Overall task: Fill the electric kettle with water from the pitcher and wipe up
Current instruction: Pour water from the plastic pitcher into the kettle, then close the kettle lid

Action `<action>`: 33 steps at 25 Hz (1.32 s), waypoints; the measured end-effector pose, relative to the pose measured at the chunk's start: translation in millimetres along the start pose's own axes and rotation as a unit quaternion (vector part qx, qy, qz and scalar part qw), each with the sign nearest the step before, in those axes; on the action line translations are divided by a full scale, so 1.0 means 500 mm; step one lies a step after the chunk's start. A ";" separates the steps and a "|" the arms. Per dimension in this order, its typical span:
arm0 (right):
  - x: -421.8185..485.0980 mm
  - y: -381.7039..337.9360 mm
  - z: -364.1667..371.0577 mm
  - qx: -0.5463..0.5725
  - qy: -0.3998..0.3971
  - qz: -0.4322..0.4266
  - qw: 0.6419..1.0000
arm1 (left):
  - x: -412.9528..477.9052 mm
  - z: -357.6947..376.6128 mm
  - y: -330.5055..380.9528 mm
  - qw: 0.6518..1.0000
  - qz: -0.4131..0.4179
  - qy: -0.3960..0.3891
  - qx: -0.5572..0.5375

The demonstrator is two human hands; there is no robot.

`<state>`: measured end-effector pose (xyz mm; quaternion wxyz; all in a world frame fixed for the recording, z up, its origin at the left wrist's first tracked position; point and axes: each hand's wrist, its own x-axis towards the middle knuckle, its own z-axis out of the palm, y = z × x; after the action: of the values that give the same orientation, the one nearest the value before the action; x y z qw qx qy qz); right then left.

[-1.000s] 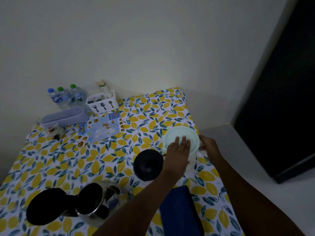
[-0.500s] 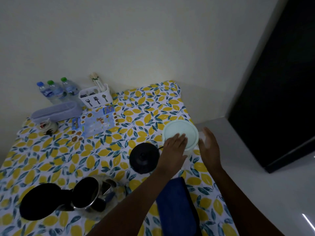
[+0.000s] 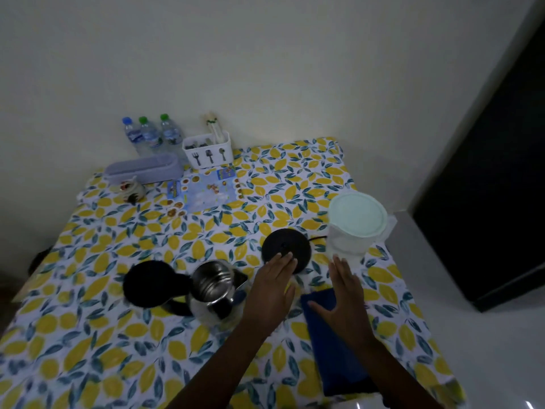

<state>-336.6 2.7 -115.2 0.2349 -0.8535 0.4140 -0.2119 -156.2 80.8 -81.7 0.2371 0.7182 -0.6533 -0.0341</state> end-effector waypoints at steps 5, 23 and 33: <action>-0.019 -0.142 0.086 -0.018 -0.059 -0.083 0.995 | -0.111 -0.111 -0.100 0.996 -0.060 0.055 0.037; 0.024 -0.295 0.161 0.152 -0.098 0.068 0.981 | -0.151 -0.302 -0.182 0.990 -0.075 0.048 -0.110; 0.027 -0.280 0.171 0.193 -0.108 0.058 0.973 | -0.109 -0.224 -0.177 0.997 -0.025 -0.068 0.008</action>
<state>-196.7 87.6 -100.6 0.4508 -0.7844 0.3862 -0.1801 -42.2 169.1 -31.0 0.1854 0.7322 -0.6501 -0.0832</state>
